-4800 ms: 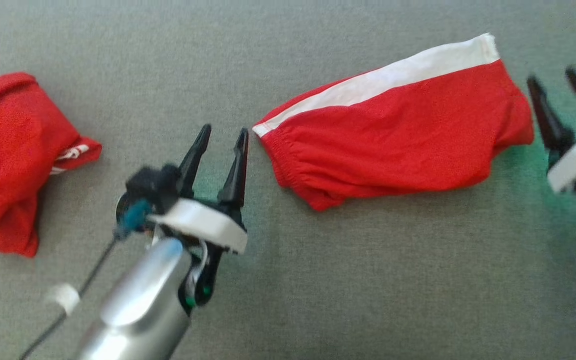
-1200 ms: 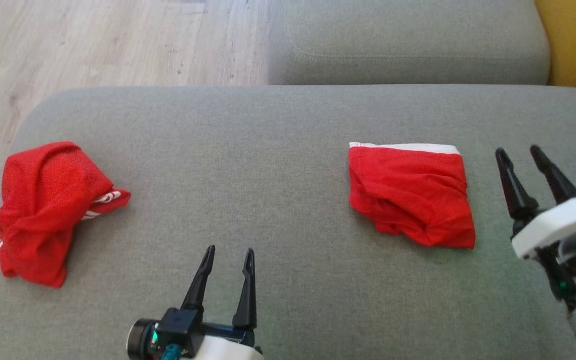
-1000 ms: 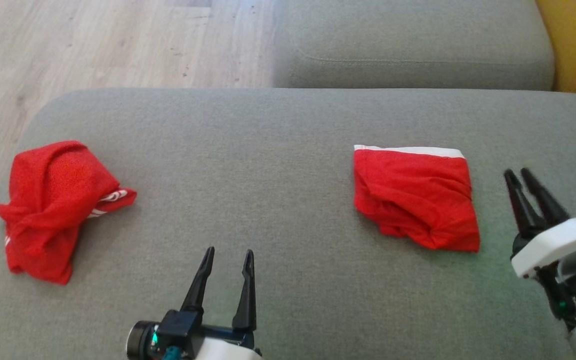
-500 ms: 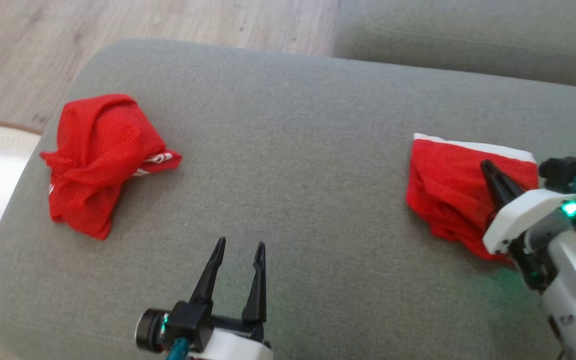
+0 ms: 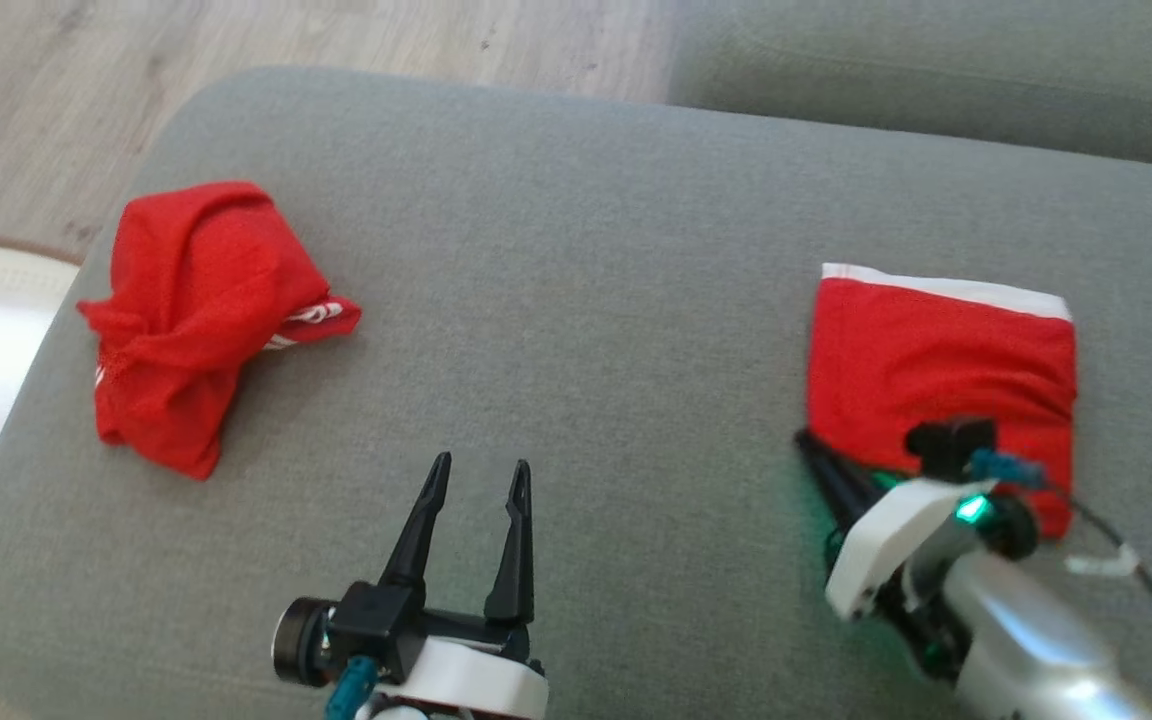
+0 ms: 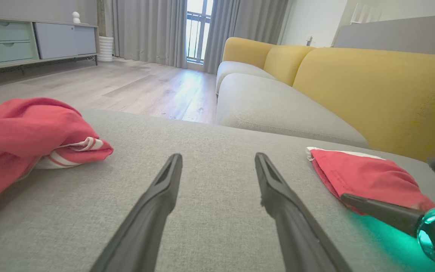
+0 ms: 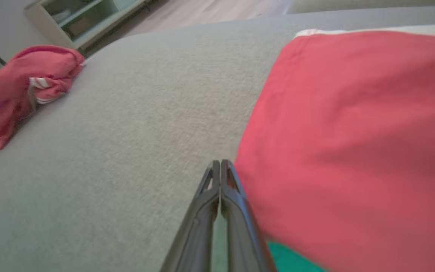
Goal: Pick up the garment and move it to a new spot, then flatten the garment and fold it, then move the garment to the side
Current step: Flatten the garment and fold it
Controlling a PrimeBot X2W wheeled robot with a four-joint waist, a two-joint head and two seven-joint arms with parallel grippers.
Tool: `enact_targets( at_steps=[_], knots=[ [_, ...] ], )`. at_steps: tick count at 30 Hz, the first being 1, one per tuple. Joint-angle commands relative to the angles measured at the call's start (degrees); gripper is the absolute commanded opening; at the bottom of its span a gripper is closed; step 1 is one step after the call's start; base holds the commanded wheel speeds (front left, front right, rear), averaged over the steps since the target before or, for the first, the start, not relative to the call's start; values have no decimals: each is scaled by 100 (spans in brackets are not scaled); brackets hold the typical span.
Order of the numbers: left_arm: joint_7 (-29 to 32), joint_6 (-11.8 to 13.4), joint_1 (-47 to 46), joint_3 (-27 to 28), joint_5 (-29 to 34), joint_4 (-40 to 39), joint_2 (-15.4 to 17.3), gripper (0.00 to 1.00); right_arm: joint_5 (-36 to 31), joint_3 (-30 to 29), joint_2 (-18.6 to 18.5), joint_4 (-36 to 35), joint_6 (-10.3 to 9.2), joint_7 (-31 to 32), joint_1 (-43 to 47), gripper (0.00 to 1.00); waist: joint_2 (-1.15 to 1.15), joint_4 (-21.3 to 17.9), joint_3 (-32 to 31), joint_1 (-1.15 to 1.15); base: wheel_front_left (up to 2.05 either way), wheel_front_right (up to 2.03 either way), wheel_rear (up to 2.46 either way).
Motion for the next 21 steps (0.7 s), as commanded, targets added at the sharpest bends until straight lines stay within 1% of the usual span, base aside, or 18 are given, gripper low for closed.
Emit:
enact_targets(
  at_steps=[1,4,5,6,7,8,11,15,18,21],
  knots=[
    [-55,8,-61,141,5,-182,-18,100,77,171,32,-197,-5,-163,89,0,0,-111,-124,0,0,0,0],
    [-55,23,26,242,-46,-192,-18,100,86,435,-40,-388,-5,-481,237,0,0,-266,-310,0,0,0,0],
    [-55,46,51,312,-53,-202,-18,100,40,458,-81,-439,-5,-568,301,23,0,-316,-379,0,0,0,0],
    [-55,70,71,399,-42,-212,-18,100,-4,403,-116,-484,-5,-633,380,77,0,-374,-463,0,0,0,0],
    [-55,90,101,486,-32,-220,-18,100,-79,293,-151,-524,-5,-671,471,100,0,-428,-532,0,0,0,0],
    [-55,105,130,576,-11,-236,-18,100,-186,148,-178,-620,-5,-689,563,100,0,-496,-584,0,0,0,0],
    [-55,88,216,764,125,-279,-1,100,-790,-755,-241,-1415,-5,-697,979,100,0,-727,-703,0,0,0,0],
    [-55,57,376,925,307,-377,3,100,-1534,-1950,-100,-2594,-5,-699,1914,100,0,-1006,-832,0,0,0,0],
    [-55,81,576,1095,374,-528,-2,100,-1905,-2554,36,-3296,-5,-699,2492,100,0,-1201,-909,0,0,0,0],
    [-55,71,800,1217,472,-674,-5,100,-2122,-2956,139,-3837,-5,-700,2873,100,0,-1362,-975,0,0,0,0]
  ],
)
